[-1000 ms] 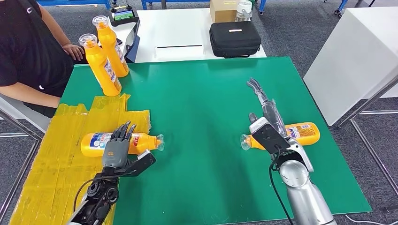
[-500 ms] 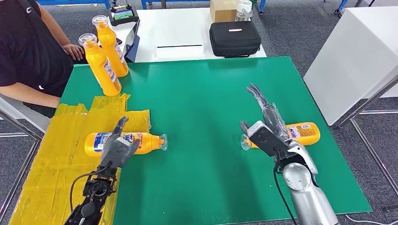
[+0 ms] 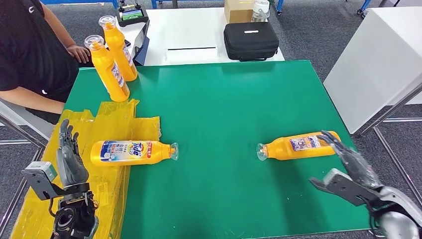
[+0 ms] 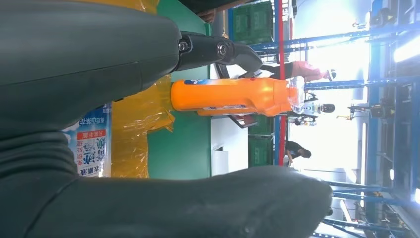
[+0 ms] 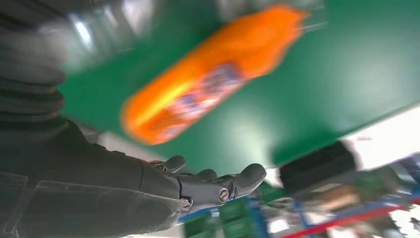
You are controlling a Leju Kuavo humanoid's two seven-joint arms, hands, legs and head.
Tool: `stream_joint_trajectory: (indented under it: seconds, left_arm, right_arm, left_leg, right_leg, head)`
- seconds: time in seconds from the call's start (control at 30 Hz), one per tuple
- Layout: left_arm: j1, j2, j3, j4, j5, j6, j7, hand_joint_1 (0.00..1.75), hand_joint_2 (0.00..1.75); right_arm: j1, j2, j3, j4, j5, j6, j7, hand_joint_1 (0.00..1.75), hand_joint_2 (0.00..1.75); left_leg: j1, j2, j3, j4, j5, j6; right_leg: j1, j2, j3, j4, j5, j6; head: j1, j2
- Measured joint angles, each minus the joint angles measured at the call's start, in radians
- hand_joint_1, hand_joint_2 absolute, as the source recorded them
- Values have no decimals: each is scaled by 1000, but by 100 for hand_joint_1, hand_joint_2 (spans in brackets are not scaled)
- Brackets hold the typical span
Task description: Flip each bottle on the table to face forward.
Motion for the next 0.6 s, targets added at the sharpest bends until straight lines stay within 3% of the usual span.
stream_joint_trajectory:
  seconds: [0.13, 0.27, 0.47, 0.6]
  left_arm:
    - [12, -2, 0, -19, 13, 1, 3, 0, 0]
    - [10, -3, 0, -21, 31, 1, 4, 0, 0]
    - [1, -5, -6, -20, 50, -1, 5, 0, 0]
    - [-12, -7, -23, -14, 67, -1, 2, 0, 0]
  right_arm:
    - [64, -41, -123, -30, 46, 40, -1, 0, 175]
    - [65, -75, -185, -30, 137, 37, 32, 0, 175]
    - [11, -129, -185, 30, 218, 6, 67, 0, 175]
    - [-89, -151, -112, 141, 260, -14, 70, 0, 175]
  left_leg:
    - [0, 2, 1, 0, -1, 1]
    - [0, 5, 1, 0, -1, 1]
    - [0, 6, 1, 0, 0, 1]
    - [0, 7, 2, 0, 0, 1]
  right_leg:
    - [0, 2, 0, 0, 0, 0]
    - [-1, 2, 0, 0, 0, 0]
    - [-1, 2, 0, 0, 1, 0]
    - [-1, 4, 0, 0, 2, -1]
  head:
    - [0, 0]
    - [0, 0]
    - [0, 0]
    - [0, 0]
